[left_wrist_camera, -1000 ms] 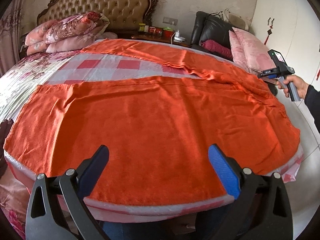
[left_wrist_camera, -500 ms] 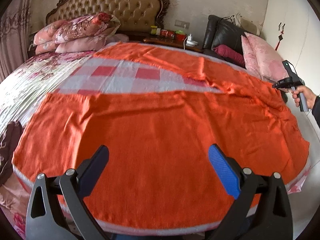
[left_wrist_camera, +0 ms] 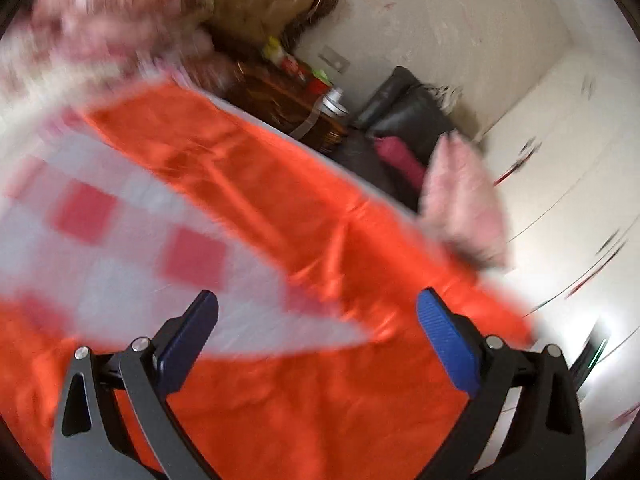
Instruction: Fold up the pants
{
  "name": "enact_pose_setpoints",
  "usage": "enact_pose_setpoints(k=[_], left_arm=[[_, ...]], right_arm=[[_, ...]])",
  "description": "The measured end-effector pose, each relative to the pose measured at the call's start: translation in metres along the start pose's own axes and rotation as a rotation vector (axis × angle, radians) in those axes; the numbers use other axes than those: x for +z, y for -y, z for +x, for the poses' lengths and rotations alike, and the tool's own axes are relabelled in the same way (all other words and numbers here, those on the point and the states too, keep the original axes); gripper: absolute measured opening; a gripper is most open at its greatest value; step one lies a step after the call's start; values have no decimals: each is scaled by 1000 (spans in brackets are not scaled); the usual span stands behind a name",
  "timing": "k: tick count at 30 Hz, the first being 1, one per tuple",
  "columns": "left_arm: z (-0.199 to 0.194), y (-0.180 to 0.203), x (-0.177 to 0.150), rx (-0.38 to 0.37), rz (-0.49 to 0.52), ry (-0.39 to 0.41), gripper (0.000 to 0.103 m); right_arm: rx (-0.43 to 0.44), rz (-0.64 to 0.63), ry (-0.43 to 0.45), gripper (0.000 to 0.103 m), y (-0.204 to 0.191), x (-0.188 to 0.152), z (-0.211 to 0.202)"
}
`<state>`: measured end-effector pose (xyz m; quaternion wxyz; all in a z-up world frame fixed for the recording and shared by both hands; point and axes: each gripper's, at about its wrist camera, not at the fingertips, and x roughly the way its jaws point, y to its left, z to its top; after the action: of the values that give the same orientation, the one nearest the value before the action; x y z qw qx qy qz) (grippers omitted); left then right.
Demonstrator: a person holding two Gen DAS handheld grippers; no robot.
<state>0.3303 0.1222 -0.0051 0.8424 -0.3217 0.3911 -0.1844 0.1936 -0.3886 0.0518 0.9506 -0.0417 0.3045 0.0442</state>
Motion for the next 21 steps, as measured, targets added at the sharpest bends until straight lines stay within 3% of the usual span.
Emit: enact_pose_setpoints(k=[3, 7, 11, 17, 21], left_arm=[[47, -28, 44, -147, -189, -86, 86], [91, -69, 69, -70, -344, -135, 58], [86, -78, 67, -57, -388, -117, 58], [86, -87, 60, -78, -410, -109, 58], [94, -81, 51, -128, -445, -173, 58]], right_arm=[[49, 73, -7, 5, -7, -33, -22], [73, 116, -19, 5, -13, -60, -37], [81, 150, -7, 5, -9, -71, -45], [142, 198, 38, 5, 4, -52, -61], [183, 247, 65, 5, 15, -29, -72]])
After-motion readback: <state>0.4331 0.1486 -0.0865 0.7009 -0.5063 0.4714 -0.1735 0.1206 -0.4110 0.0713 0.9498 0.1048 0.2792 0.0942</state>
